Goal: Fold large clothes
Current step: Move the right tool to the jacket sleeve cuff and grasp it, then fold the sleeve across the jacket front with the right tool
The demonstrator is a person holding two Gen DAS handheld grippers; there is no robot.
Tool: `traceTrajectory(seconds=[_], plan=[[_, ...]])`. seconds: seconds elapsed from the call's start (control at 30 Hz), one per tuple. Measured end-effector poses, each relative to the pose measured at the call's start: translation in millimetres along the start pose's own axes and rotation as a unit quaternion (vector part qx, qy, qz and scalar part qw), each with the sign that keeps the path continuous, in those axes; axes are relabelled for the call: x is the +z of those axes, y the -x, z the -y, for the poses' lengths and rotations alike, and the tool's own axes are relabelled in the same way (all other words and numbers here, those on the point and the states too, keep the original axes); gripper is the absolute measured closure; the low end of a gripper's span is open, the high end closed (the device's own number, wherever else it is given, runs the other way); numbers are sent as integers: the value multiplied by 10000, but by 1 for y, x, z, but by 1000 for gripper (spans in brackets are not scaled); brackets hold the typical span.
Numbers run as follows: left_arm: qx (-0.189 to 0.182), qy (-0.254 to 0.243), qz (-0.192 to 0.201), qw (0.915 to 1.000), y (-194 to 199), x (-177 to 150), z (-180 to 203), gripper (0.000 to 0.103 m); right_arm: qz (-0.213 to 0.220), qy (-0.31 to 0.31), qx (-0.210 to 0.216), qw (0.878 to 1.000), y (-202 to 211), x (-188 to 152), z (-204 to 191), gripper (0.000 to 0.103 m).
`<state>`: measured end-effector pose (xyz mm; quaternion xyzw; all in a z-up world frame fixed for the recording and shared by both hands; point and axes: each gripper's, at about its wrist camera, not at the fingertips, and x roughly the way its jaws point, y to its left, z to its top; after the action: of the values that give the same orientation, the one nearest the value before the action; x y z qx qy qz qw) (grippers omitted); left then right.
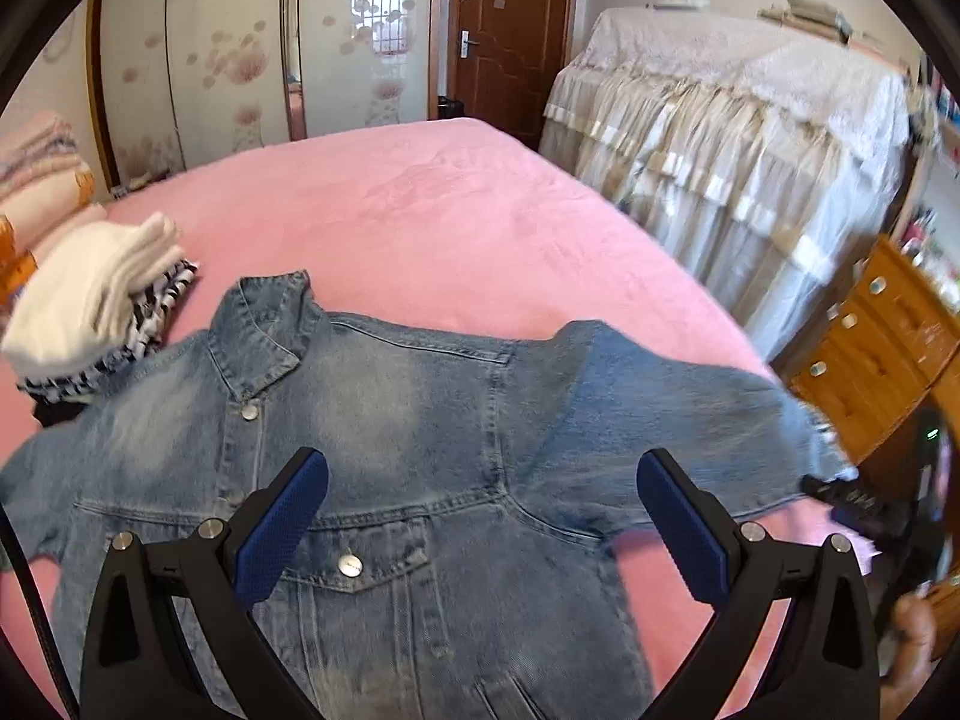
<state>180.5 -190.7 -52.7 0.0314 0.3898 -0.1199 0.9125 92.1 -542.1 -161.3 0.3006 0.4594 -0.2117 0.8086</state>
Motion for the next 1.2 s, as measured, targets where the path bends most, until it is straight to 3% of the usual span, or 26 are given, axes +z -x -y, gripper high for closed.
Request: traceTrajectory(seconds=[0.2, 0.33, 0.4, 0.53, 0.67, 0.83, 0.93, 1.0, 1.1, 1.2], plan=[[292, -131, -270, 9991, -34, 4, 14, 4, -132, -470, -6, 9988, -22, 11, 16, 34], [162, -208, -680, 9973, -62, 3, 28, 20, -59, -617, -68, 9981, -28, 19, 20, 41], [142, -257, -736, 9969, -69, 0, 34, 20, -38, -612, -206, 9979, -31, 23, 19, 51], [110, -466, -790, 9957, -82, -6, 49, 20, -27, -618, -323, 9976, -35, 31, 22, 60], [36, -574, -832, 9949, -85, -9, 56, 28, 67, -310, -480, 9983, -34, 35, 14, 93], [110, -570, -723, 9957, -75, -16, 45, 28, 825, 359, -552, 9944, 5, 37, -25, 96], [174, -512, -759, 9956, -72, -22, 28, 28, 1371, 1241, -200, 9826, 46, 26, -84, 97], [171, -326, -803, 9961, -69, -27, 11, 28, 1507, 1878, 170, 9704, 67, 10, -125, 97], [161, -13, -956, 9953, -68, -35, -19, 28, 1467, 2866, 690, 9442, 85, -27, -186, 97], [185, 300, -1100, 9933, -69, -48, -56, 28, 1046, 3678, 1031, 9182, 78, -79, -237, 97]])
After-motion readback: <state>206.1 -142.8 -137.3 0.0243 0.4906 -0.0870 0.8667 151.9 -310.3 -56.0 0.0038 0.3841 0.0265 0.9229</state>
